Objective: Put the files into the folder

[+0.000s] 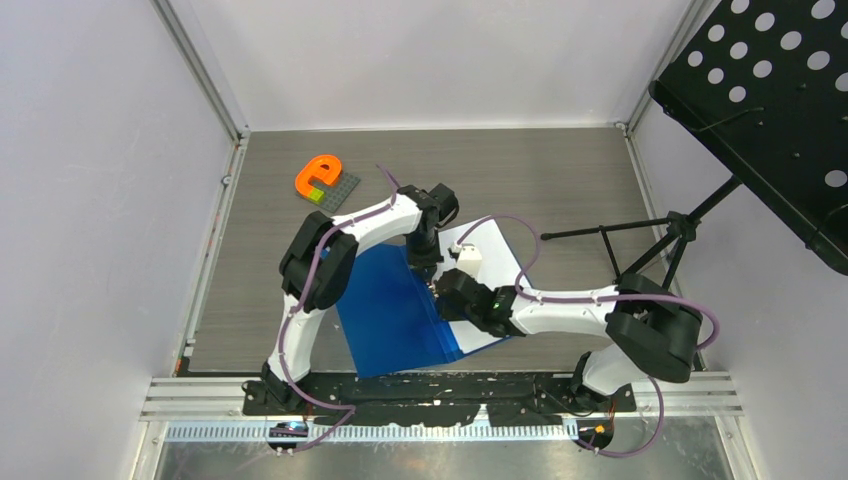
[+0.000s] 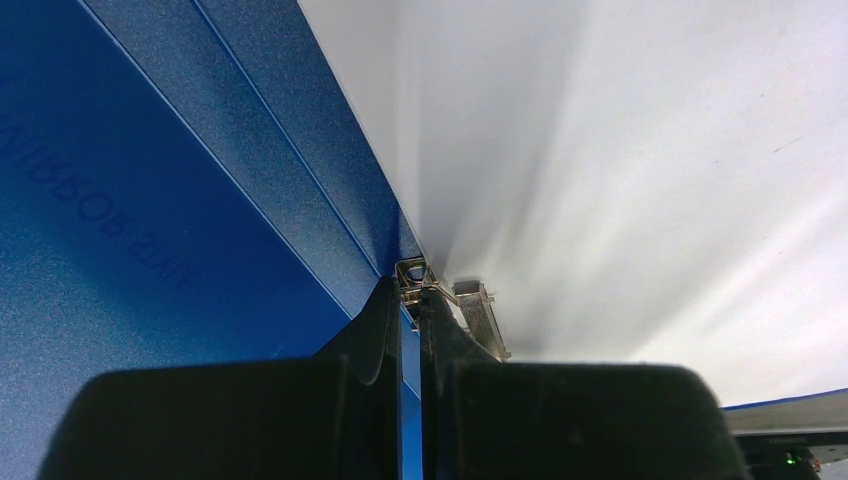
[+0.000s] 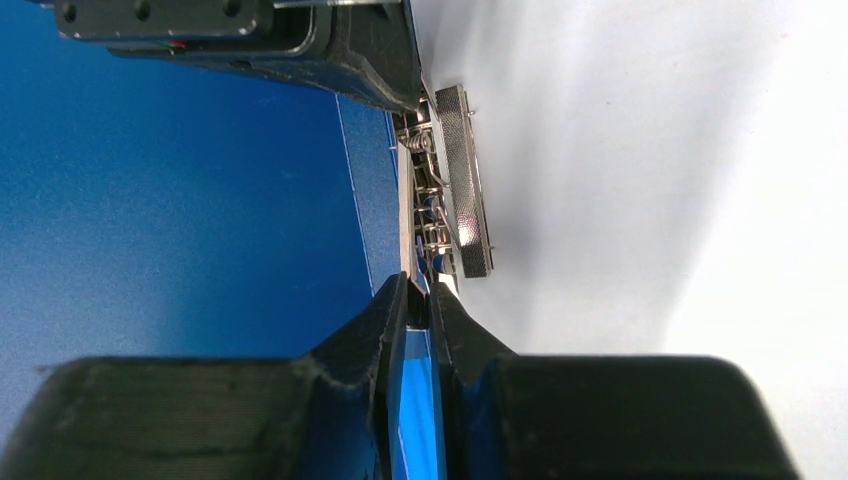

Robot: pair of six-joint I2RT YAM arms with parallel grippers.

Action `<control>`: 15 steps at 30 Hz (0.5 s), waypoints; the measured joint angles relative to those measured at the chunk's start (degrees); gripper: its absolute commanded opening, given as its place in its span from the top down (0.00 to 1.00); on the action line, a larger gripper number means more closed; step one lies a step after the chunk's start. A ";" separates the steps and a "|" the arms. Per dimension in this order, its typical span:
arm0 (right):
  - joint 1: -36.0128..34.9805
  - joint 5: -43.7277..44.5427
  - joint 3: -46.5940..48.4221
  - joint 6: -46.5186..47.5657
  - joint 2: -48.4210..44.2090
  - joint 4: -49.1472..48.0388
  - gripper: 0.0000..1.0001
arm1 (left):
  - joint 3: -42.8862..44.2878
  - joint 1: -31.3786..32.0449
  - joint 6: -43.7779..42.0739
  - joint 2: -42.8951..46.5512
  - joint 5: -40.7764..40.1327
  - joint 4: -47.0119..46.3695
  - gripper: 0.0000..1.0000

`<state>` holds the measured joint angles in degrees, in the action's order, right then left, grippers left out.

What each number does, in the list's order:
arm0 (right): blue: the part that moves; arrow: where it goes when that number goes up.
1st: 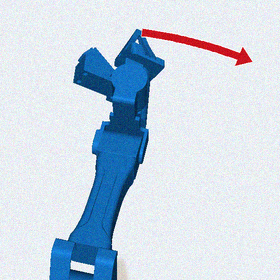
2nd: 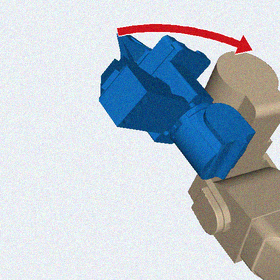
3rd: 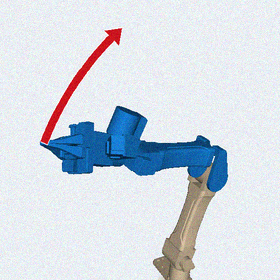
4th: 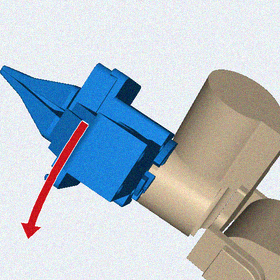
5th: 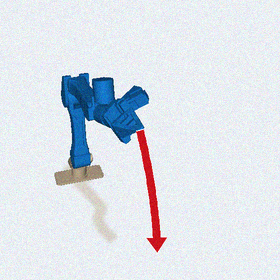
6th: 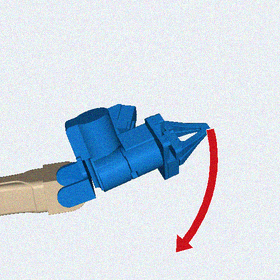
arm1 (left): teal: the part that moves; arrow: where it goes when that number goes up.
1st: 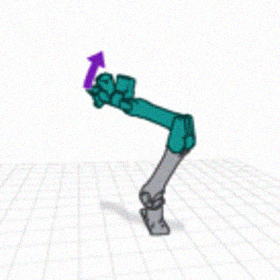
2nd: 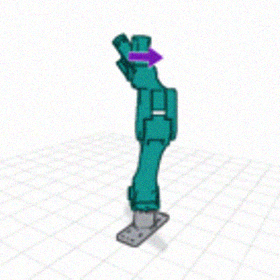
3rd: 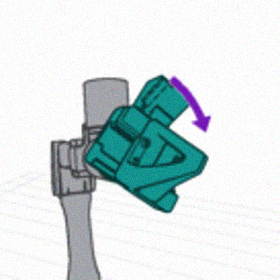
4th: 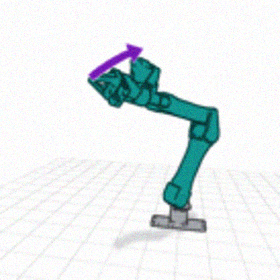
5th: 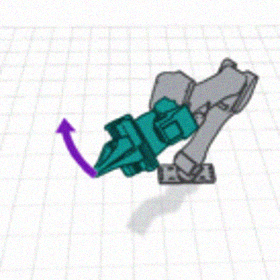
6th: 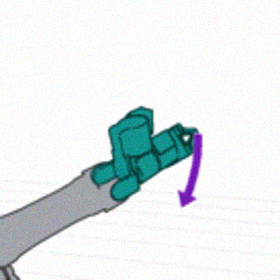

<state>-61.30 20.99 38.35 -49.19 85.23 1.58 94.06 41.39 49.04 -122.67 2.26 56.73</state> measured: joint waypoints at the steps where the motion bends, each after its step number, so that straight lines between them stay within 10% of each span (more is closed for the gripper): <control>1: -0.04 -0.07 0.00 0.00 -0.15 0.24 0.82 | 0.00 -0.02 0.00 0.00 0.00 0.00 1.00; 15: -0.48 -0.11 -0.20 -0.59 -1.73 2.25 0.90 | 0.63 -0.17 -0.02 -0.46 0.57 0.74 1.00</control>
<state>-61.78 20.88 38.15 -49.78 83.50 3.84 94.70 41.21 49.01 -123.13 2.83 57.47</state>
